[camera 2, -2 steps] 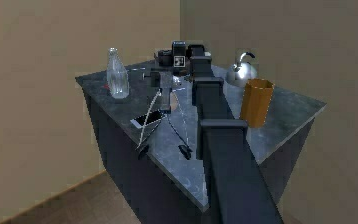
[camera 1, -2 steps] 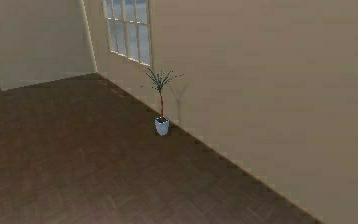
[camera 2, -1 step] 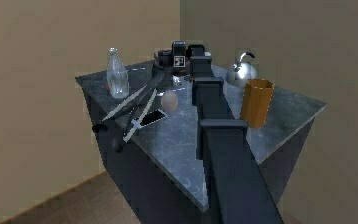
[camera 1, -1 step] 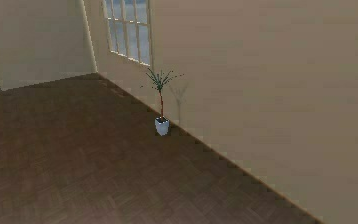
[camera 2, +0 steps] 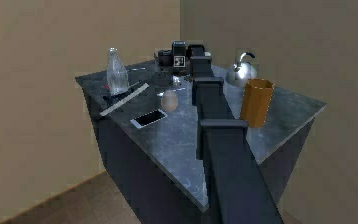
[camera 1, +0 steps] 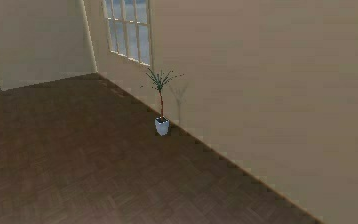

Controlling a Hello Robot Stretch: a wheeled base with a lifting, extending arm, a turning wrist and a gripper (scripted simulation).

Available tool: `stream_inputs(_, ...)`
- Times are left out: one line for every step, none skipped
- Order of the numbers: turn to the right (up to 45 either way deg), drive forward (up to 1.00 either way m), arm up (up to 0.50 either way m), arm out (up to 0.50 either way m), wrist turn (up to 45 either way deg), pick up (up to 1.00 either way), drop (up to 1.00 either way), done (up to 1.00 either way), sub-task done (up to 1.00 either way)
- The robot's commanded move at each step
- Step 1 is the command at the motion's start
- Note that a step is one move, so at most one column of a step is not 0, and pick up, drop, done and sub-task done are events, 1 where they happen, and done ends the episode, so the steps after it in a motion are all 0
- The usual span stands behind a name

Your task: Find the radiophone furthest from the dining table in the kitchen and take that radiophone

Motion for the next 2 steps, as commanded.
stream_inputs(0.0, 0.0, 0.0, 0.0, 45.0, 0.0, 0.0, 0.0, 0.0)
stream_inputs(0.0, 0.0, -0.16, 0.0, 0.0, 0.0, 0.0, 0.0, 0.0)
